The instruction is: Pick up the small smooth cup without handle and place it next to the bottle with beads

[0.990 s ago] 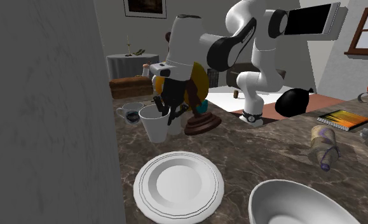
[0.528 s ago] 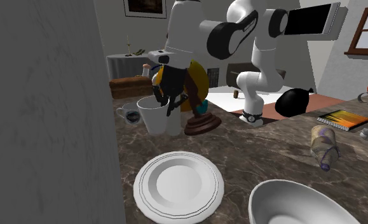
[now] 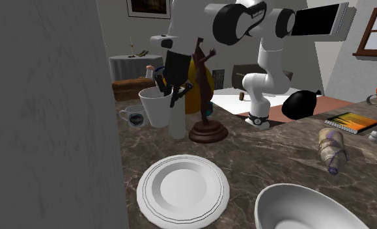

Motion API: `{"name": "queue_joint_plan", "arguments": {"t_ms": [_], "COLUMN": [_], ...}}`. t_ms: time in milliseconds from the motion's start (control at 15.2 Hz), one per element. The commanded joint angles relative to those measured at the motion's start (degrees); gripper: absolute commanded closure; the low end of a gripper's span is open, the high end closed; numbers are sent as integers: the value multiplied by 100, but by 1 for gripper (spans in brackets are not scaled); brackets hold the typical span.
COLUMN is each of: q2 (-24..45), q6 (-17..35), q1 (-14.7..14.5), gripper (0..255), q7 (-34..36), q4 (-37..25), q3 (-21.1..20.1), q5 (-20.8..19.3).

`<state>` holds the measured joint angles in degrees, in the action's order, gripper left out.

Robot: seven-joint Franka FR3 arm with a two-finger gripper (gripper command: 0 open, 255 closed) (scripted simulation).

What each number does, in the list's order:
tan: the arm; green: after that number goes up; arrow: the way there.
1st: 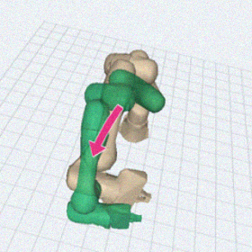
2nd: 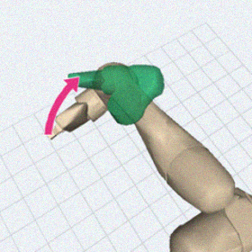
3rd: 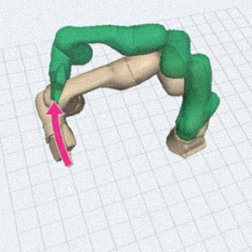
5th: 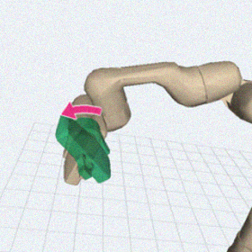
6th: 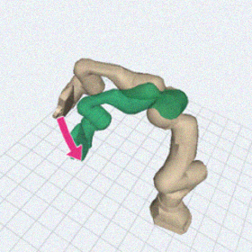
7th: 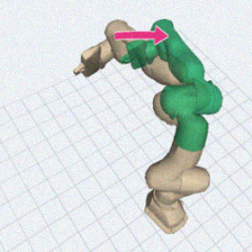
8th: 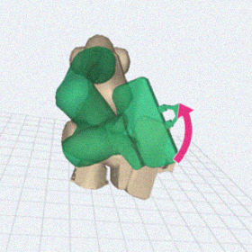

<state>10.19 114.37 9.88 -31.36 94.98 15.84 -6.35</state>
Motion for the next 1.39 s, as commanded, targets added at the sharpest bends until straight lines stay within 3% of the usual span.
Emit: {"name": "queue_joint_plan", "arguments": {"t_ms": [0,1122,1320], "q2": [-24,153,-478], "q6": [-141,-1484,-1349], "q1": [-9,36,-227], "gripper": [255,255,255], "q7": [-1,-200,183], "q4": [-118,-1644,-848], "q3": [-4,9,-111], "q5": [-3,97,-148]}}
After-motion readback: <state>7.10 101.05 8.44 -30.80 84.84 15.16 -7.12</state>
